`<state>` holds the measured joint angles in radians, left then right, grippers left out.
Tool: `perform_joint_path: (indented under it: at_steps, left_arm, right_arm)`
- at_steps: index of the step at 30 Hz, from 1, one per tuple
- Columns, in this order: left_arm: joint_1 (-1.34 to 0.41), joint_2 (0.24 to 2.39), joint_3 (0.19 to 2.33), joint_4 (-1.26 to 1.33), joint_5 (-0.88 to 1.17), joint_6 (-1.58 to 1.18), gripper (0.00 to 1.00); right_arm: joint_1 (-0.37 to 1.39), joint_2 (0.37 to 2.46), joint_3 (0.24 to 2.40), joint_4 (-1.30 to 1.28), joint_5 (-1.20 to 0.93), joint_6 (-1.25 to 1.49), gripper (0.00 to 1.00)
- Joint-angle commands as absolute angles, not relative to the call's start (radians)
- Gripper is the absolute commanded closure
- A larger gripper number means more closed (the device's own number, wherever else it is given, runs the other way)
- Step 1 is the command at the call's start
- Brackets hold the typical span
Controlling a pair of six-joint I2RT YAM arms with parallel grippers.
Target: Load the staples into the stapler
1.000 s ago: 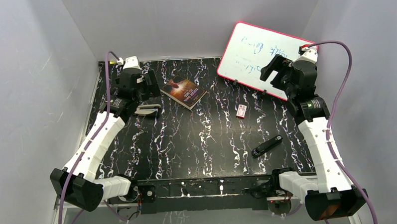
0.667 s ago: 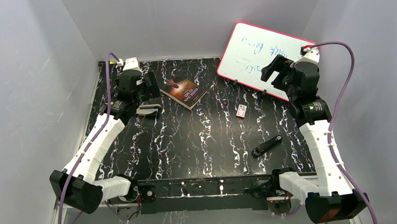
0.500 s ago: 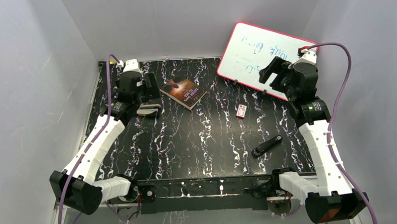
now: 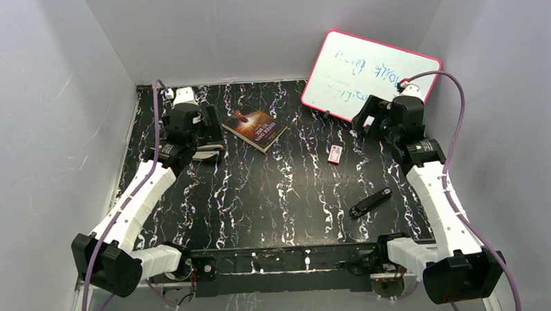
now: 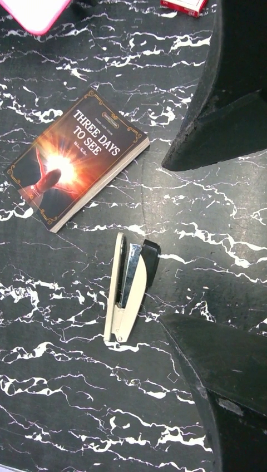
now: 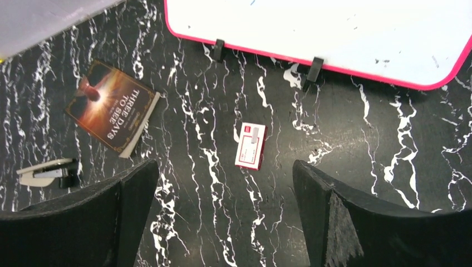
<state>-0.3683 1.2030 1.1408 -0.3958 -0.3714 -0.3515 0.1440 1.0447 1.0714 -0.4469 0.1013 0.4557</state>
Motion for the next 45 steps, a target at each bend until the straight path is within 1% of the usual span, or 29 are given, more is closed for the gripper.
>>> perform_joint_path:
  at_steps: [1, 5, 9, 11, 15, 17, 22, 24, 27, 32, 34, 36, 37, 39, 43, 44, 45]
  left_arm:
    - [-0.361, 1.2, 1.1, -0.376, -0.392, -0.353, 0.02]
    - [-0.36, 1.212, 1.104, -0.39, -0.376, -0.338, 0.02]
    - [-0.36, 1.224, 1.073, -0.36, -0.36, -0.326, 0.02]
    - [-0.361, 1.258, 1.095, -0.394, -0.356, -0.353, 0.02]
    - [-0.357, 1.29, 1.087, -0.437, -0.426, -0.419, 0.02]
    - [-0.333, 1.302, 1.085, -0.439, -0.391, -0.441, 0.02]
    - [-0.26, 1.291, 1.087, -0.462, -0.334, -0.503, 0.02]
    - [-0.218, 1.264, 1.062, -0.455, -0.324, -0.52, 0.02]
    - [-0.137, 1.242, 1.031, -0.447, -0.256, -0.546, 0.02]
    - [-0.111, 1.215, 1.032, -0.493, -0.312, -0.541, 0.02]
    - [-0.11, 1.194, 1.026, -0.484, -0.308, -0.505, 0.02]
    - [-0.11, 1.183, 1.02, -0.453, -0.255, -0.457, 0.02]
    - [-0.111, 1.185, 1.022, -0.445, -0.231, -0.447, 0.02]
    - [-0.11, 1.196, 1.022, -0.437, -0.211, -0.44, 0.02]
    - [-0.11, 1.214, 1.012, -0.422, -0.211, -0.439, 0.02]
    - [-0.11, 1.216, 1.011, -0.417, -0.204, -0.438, 0.02]
    - [-0.11, 1.217, 1.006, -0.412, -0.198, -0.439, 0.02]
  right_arm:
    - [0.139, 1.077, 1.049, -0.435, 0.062, 0.436, 0.02]
    - [0.139, 1.119, 1.022, -0.435, 0.101, 0.439, 0.02]
    - [0.141, 1.164, 1.0, -0.441, 0.087, 0.422, 0.05]
    - [0.152, 1.175, 0.982, -0.434, 0.099, 0.41, 0.05]
    - [0.191, 1.215, 0.982, -0.431, 0.11, 0.392, 0.04]
    - [0.225, 1.24, 0.991, -0.416, 0.083, 0.363, 0.04]
    - [0.301, 1.269, 0.989, -0.296, 0.018, 0.297, 0.02]
    - [0.302, 1.285, 0.993, -0.223, -0.115, 0.245, 0.02]
    - [0.302, 1.317, 1.032, -0.175, -0.221, 0.216, 0.02]
    - [0.301, 1.335, 0.997, 0.048, -0.202, 0.295, 0.02]
    - [0.301, 1.344, 1.003, 0.064, -0.198, 0.319, 0.02]
    - [0.3, 1.357, 1.053, -0.05, -0.128, 0.341, 0.03]
    - [0.3, 1.36, 1.081, -0.165, -0.027, 0.386, 0.03]
    - [0.301, 1.336, 1.098, -0.314, 0.179, 0.53, 0.02]
    - [0.301, 1.2, 1.043, -0.565, 0.42, 0.857, 0.02]
    - [0.301, 1.157, 1.028, -0.63, 0.464, 0.971, 0.02]
    - [0.301, 1.11, 1.011, -0.672, 0.494, 1.019, 0.02]
